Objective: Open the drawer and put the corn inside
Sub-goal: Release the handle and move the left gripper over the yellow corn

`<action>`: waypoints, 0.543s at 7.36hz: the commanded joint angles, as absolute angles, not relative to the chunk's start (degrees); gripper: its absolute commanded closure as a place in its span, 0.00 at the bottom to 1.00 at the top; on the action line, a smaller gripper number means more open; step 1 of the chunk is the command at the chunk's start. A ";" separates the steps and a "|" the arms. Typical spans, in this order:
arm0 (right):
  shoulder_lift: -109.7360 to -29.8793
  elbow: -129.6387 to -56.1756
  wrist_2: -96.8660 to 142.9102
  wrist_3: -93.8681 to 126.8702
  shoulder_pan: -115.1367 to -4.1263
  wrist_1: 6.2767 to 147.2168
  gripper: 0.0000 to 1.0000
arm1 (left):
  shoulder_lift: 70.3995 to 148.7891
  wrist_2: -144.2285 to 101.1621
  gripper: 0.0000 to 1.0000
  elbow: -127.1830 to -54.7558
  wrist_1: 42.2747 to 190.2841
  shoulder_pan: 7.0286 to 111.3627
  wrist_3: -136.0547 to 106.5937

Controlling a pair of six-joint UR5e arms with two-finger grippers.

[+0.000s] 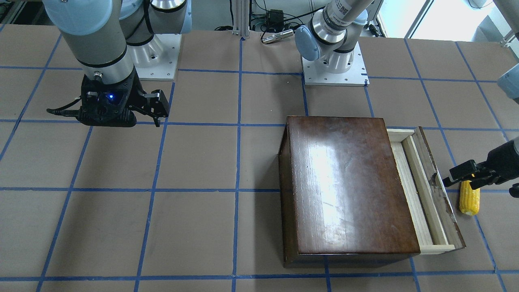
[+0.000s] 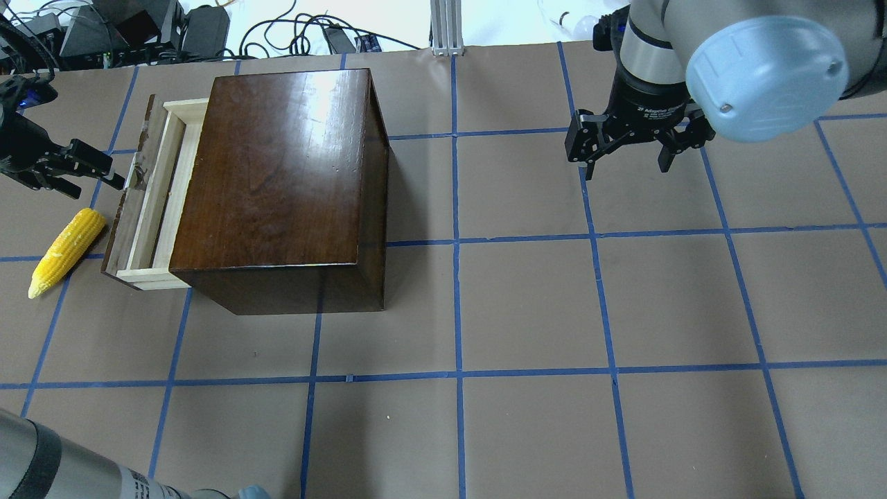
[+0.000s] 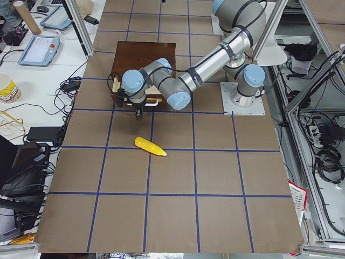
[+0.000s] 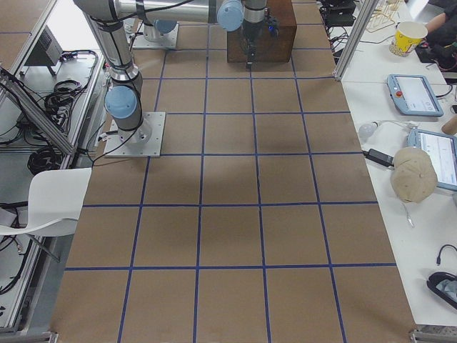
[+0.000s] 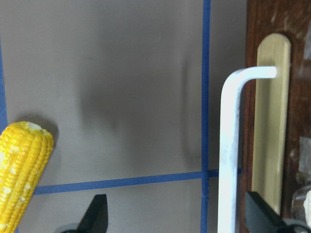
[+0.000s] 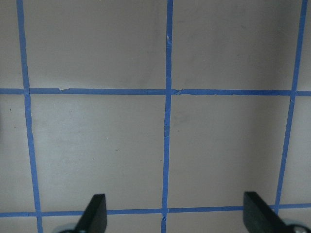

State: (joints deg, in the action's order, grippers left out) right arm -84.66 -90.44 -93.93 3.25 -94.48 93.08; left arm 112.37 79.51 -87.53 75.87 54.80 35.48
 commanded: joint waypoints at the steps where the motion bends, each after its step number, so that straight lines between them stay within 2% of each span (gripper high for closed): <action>1: -84.64 -90.44 -93.96 3.25 -94.48 93.08 0.00 | 111.71 84.17 0.00 -86.14 76.11 54.76 38.03; 4: -84.64 -90.44 -93.87 3.25 -94.48 93.08 0.00 | 112.58 90.70 0.00 -85.78 74.89 51.52 52.60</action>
State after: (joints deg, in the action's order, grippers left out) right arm -84.67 -90.44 -93.92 3.25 -94.48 93.10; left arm 111.84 89.19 -85.92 75.44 53.21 46.82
